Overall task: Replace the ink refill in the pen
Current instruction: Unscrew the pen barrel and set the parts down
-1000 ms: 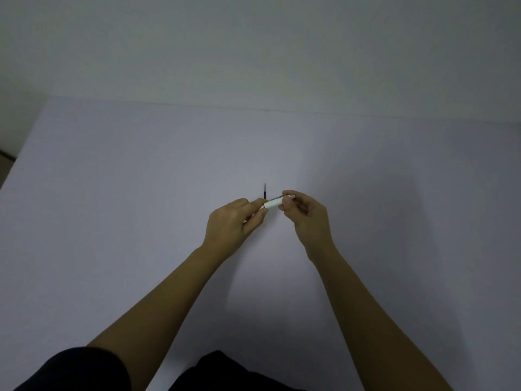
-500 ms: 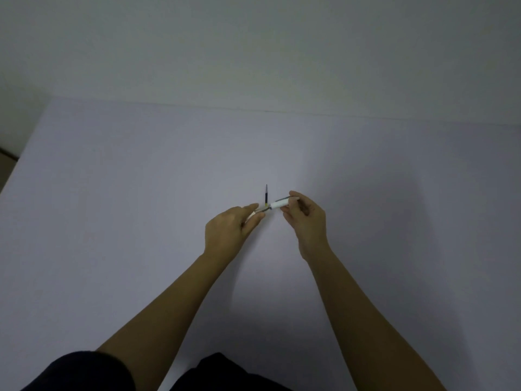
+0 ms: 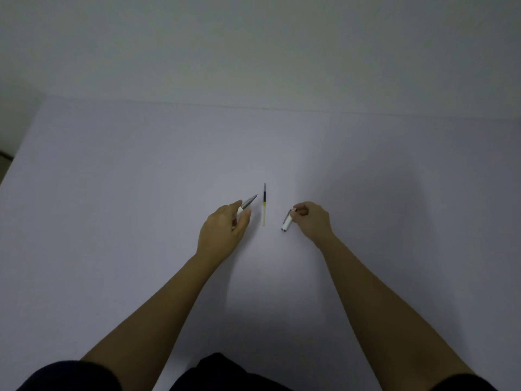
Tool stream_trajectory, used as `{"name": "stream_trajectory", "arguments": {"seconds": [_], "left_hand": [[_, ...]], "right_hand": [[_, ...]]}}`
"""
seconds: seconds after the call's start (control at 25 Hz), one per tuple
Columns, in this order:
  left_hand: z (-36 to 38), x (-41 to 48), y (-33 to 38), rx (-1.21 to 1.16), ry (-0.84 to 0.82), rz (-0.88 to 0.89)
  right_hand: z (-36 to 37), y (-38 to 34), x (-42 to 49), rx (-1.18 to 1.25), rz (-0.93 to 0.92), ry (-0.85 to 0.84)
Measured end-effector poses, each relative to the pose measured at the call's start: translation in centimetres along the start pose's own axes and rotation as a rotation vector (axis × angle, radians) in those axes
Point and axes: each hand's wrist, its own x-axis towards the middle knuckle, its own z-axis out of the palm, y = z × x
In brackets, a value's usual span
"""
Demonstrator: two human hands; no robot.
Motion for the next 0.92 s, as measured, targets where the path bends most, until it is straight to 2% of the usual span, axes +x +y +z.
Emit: {"name": "stream_trajectory", "arguments": {"seconds": [0.36, 0.44, 0.52, 0.6, 0.68, 0.8, 0.92], "left_hand": [[-0.2, 0.1, 0.5, -0.019, -0.018, -0.019], [-0.6, 0.1, 0.5, -0.024, -0.032, -0.015], [-1.2, 0.3, 0.4, -0.016, -0.053, 0.010], [-1.9, 0.4, 0.5, 0.017, -0.095, 0.072], [-2.6, 0.5, 0.9, 0.101, -0.161, 0.204], [-3.4, 0.7, 1.7, 0.191, -0.185, 0.375], [-3.8, 0.9, 2.2, 0.165, -0.205, 0.391]], "right_hand": [[0.1, -0.5, -0.2, -0.106, -0.044, 0.045], [-0.7, -1.4, -0.5, -0.134, -0.115, 0.056], [-1.9, -3.1, -1.0, -0.157, -0.273, 0.040], [-3.2, -5.2, -1.7, -0.209, -0.485, -0.020], [-3.8, -7.2, -2.4, -0.348, -0.639, -0.159], [-3.7, -8.8, -3.3, -0.682, -0.634, -0.405], [-3.9, -9.5, -3.9, -0.754, -0.593, -0.475]]}}
